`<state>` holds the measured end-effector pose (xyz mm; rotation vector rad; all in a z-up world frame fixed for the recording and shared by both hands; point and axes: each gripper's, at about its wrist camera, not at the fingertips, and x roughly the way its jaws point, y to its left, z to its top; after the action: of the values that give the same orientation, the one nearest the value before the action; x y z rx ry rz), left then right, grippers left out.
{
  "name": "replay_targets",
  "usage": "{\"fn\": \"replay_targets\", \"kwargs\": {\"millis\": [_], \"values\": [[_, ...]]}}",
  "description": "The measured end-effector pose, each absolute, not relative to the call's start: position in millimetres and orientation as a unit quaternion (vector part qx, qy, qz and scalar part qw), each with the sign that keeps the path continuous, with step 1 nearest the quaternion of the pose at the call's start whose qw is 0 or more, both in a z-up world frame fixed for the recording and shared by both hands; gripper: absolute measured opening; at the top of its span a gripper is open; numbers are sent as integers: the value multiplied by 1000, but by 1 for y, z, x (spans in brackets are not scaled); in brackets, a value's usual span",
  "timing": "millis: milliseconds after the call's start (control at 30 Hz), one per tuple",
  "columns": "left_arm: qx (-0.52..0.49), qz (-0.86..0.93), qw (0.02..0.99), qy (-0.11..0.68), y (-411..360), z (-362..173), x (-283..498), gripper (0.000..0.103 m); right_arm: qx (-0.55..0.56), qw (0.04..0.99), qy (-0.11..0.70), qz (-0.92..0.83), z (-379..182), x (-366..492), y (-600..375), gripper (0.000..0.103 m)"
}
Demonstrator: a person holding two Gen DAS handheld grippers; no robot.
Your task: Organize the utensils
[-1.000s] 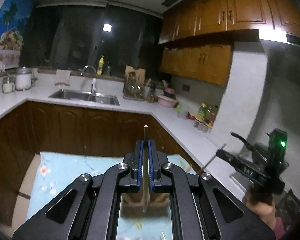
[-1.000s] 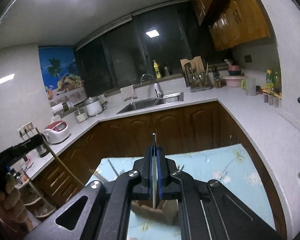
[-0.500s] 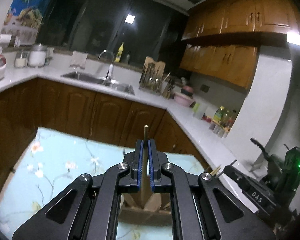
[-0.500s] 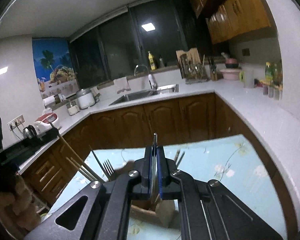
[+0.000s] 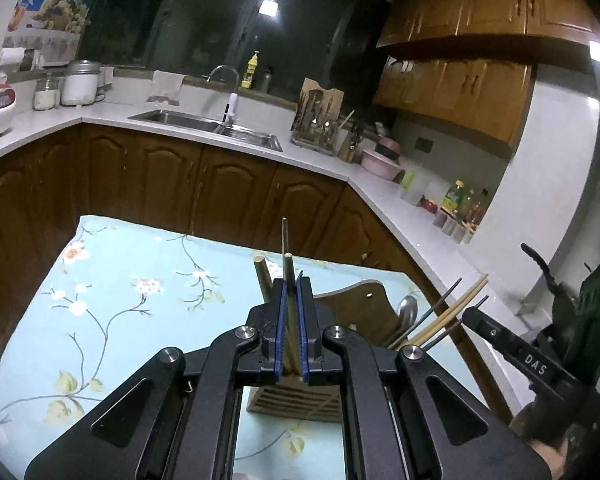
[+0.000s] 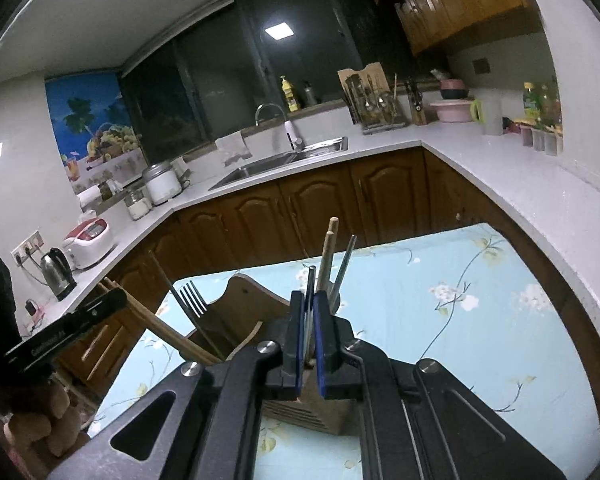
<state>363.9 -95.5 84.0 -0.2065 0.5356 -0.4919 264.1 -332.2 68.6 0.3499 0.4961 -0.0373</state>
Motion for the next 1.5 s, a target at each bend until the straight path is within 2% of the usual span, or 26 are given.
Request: {"fn": "replay_targets", "kwargs": {"millis": [367, 567, 600, 667, 733, 800, 867, 900, 1033, 1200, 1500], "values": [[-82, -242, 929, 268, -101, 90, 364, 5, 176, 953, 244, -17, 70, 266, -334, 5], [-69, -236, 933, 263, -104, 91, 359, 7, 177, 952, 248, -18, 71, 265, -335, 16], [-75, -239, 932, 262, -103, 93, 357, 12, 178, 952, 247, -19, 71, 263, -336, 30], [-87, -250, 930, 255, -99, 96, 349, 26, 183, 953, 240, -18, 71, 256, -337, 48], [-90, -238, 938, 234, -96, 102, 338, 59, 182, 955, 233, -22, 72, 251, -338, 50], [-94, -231, 944, 215, -90, 107, 327, 63, 185, 956, 227, -21, 72, 245, -339, 63], [-104, -234, 943, 214, -84, 109, 318, 71, 184, 957, 223, -21, 72, 238, -341, 70], [-108, -232, 943, 212, -81, 109, 312, 77, 182, 958, 221, -22, 71, 235, -341, 73], [-110, -211, 948, 211, -67, 98, 290, 93, 184, 957, 225, -18, 61, 224, -338, 78], [-94, -186, 951, 229, -47, 70, 265, 99, 192, 952, 239, -12, 43, 206, -330, 87], [-45, -138, 959, 243, -17, 9, 199, 100, 187, 953, 240, -3, 7, 141, -299, 90]]}}
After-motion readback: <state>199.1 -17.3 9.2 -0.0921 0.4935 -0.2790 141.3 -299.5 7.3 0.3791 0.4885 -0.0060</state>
